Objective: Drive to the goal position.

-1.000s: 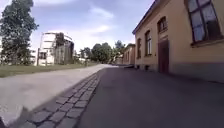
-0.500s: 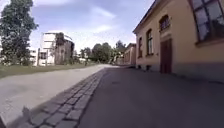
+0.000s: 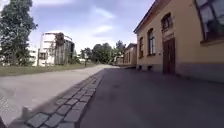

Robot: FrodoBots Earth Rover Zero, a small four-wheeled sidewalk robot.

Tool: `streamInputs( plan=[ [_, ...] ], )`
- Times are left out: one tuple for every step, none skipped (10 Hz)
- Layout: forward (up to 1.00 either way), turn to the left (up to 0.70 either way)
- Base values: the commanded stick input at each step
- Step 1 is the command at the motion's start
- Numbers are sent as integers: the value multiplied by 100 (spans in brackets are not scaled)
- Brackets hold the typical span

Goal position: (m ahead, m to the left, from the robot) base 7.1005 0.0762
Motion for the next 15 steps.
streamInputs(
  plan=[
    [70, -28],
    [70, -20],
    [70, -11],
    [70, -3],
    [70, 0],
    [70, 0],
    [70, 0],
    [70, 0],
    [70, 0],
    [70, 0],
    [70, 0],
    [70, 0],
    [70, 0],
    [70, 0],
    [70, 0]
  ],
)
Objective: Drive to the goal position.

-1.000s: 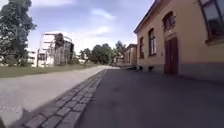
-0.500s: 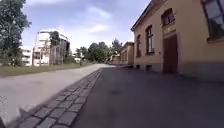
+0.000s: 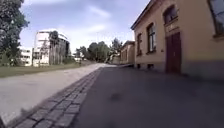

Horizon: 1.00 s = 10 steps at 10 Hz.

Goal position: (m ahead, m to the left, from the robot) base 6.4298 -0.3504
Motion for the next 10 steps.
streamInputs(
  plan=[
    [70, 0],
    [70, 0],
    [70, 0],
    [70, 0],
    [70, 0],
    [70, 0],
    [70, 0],
    [70, 0],
    [70, 0],
    [70, 0]
  ],
)
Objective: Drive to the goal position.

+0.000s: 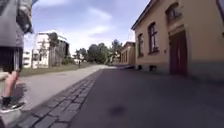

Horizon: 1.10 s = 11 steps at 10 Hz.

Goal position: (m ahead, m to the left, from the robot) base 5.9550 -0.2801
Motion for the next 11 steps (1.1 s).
streamInputs(
  plan=[
    [70, 0],
    [70, 0],
    [70, 0],
    [70, 0],
    [70, 0],
    [70, 0],
    [70, 0],
    [70, 0],
    [70, 0],
    [70, 0],
    [70, 0]
  ],
)
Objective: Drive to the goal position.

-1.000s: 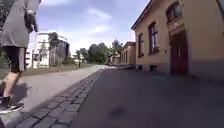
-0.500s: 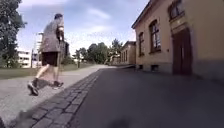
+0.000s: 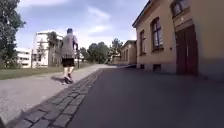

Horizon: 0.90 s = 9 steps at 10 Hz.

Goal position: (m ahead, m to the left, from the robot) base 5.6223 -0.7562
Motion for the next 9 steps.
streamInputs(
  plan=[
    [70, 0],
    [70, 0],
    [70, 0],
    [70, 0],
    [70, 0],
    [70, 0],
    [70, 0],
    [70, 0],
    [70, 0]
  ],
)
